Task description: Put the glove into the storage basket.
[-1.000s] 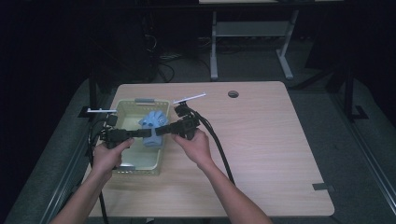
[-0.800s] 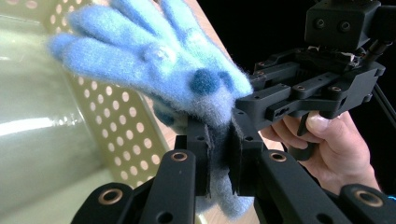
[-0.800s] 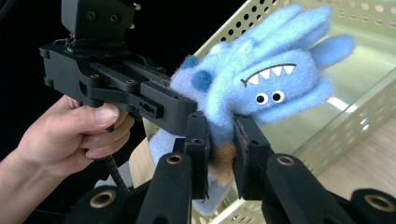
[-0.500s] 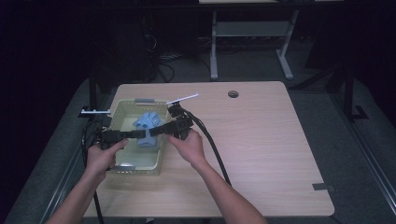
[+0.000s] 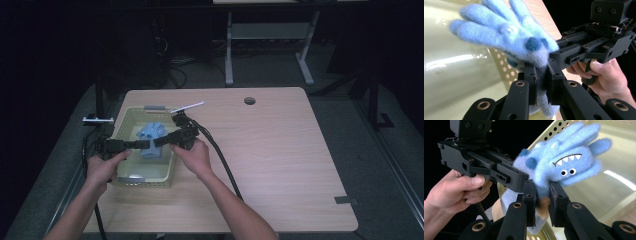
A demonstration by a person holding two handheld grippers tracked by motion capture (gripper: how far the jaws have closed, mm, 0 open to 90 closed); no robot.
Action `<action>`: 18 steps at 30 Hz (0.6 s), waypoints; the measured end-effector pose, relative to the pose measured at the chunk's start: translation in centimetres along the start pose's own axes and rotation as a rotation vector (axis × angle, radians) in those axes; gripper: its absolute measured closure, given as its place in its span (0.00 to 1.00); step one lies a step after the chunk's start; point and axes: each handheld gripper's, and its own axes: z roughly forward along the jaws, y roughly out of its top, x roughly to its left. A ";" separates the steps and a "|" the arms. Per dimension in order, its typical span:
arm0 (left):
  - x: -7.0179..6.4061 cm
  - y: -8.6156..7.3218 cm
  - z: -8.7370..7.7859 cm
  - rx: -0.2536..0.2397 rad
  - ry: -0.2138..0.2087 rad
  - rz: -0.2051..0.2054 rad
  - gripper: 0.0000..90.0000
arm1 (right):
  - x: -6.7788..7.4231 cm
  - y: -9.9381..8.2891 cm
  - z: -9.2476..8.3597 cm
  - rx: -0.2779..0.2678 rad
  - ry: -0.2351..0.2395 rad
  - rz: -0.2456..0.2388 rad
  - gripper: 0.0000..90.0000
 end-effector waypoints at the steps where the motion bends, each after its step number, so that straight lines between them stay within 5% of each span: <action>1: 0.1 0.0 -0.1 0.001 0.004 -0.001 0.90 | 0.0 0.0 0.2 0.001 -0.001 -0.001 0.86; 18: 1.4 -0.2 -0.7 0.046 0.118 -0.001 0.90 | -1.2 0.1 2.2 0.026 -0.020 0.036 0.83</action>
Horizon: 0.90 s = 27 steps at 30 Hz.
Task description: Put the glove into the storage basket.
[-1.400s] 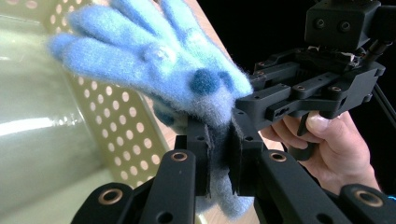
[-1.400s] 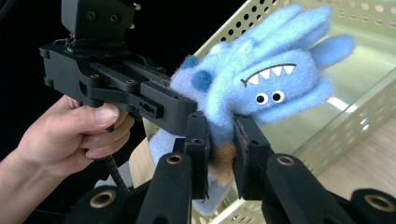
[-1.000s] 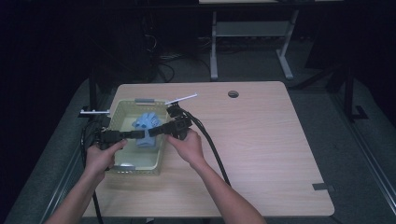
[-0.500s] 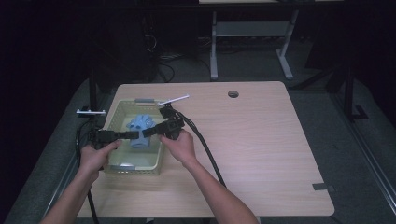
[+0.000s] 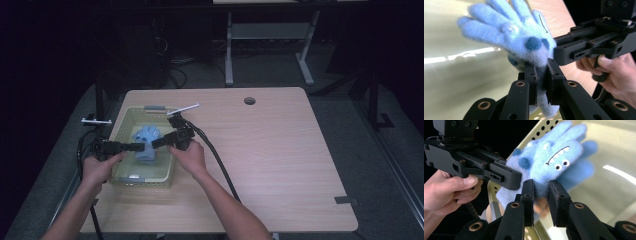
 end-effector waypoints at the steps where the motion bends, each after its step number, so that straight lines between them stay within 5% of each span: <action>1: 0.0 0.0 0.0 0.005 0.010 0.001 0.90 | -0.1 0.0 -0.1 0.000 -0.007 0.002 0.83; 11: 0.4 0.2 1.7 0.098 0.099 0.009 0.90 | -0.5 -0.1 -0.7 0.017 -0.007 -0.002 0.81; 17: 1.3 0.2 2.6 0.169 0.195 -0.030 0.90 | -0.2 -0.2 -1.0 0.024 -0.015 -0.015 0.81; 20: 1.3 0.2 2.9 0.176 0.210 -0.068 0.90 | -0.1 -0.2 -1.2 0.022 -0.018 -0.020 0.81; 27: 1.4 0.3 3.6 0.231 0.284 -0.073 0.82 | 0.1 -0.3 -1.9 0.010 -0.015 -0.025 0.80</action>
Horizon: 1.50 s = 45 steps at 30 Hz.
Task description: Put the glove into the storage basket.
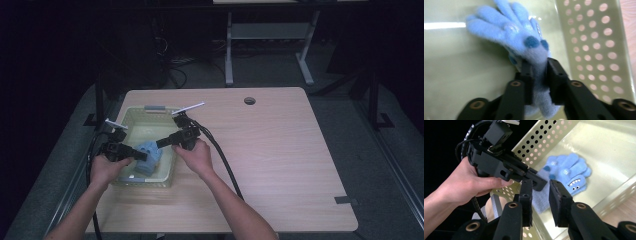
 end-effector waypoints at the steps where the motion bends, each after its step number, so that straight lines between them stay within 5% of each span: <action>1: 0.1 0.1 0.0 0.002 0.007 0.008 0.78 | 0.0 0.0 -0.1 -0.003 -0.001 -0.002 0.79; 3: 0.1 0.2 -0.4 -0.009 0.037 0.009 0.70 | 0.0 -0.1 -0.4 -0.014 0.001 -0.011 0.78; 12: 0.4 0.6 -2.0 -0.062 0.082 -0.002 0.67 | -0.1 -0.3 -1.3 -0.036 -0.002 -0.011 0.77; 17: -0.2 0.8 -0.7 -0.005 0.107 0.038 0.79 | 0.0 -0.4 -1.4 -0.035 -0.002 -0.011 0.77; 23: -0.7 1.3 0.9 0.061 0.182 0.051 0.80 | -0.1 -0.5 -1.5 -0.032 -0.006 -0.019 0.77; 26: -0.9 1.5 1.5 0.096 0.187 0.056 0.78 | -0.1 -0.6 -1.6 -0.031 -0.005 -0.014 0.77; 32: -1.1 1.5 0.7 0.039 0.151 0.071 0.74 | -0.5 -0.8 -1.9 -0.038 -0.002 -0.016 0.76; 36: -1.5 1.5 0.1 -0.028 0.107 0.046 0.71 | -0.5 -1.0 -2.3 -0.041 -0.008 -0.011 0.74; 45: -2.2 1.0 -1.4 -0.133 0.030 0.077 0.58 | -0.9 -1.4 -4.3 -0.068 -0.022 -0.014 0.70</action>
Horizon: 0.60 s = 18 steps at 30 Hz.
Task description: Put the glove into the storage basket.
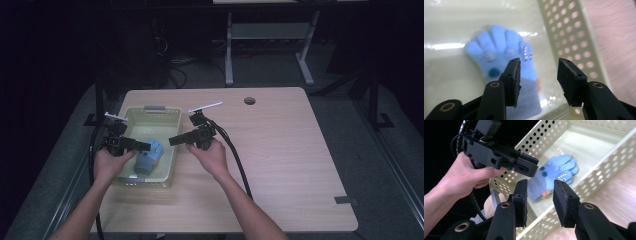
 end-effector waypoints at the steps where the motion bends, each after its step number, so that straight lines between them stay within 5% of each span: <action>1: -0.1 0.0 0.0 -0.010 -0.006 -0.001 0.57 | -0.1 0.0 -0.3 -0.001 0.001 0.006 0.70; 18: -2.4 0.4 -0.4 -0.110 -0.082 0.029 0.49 | -1.7 -0.6 -4.2 -0.048 -0.020 0.021 0.62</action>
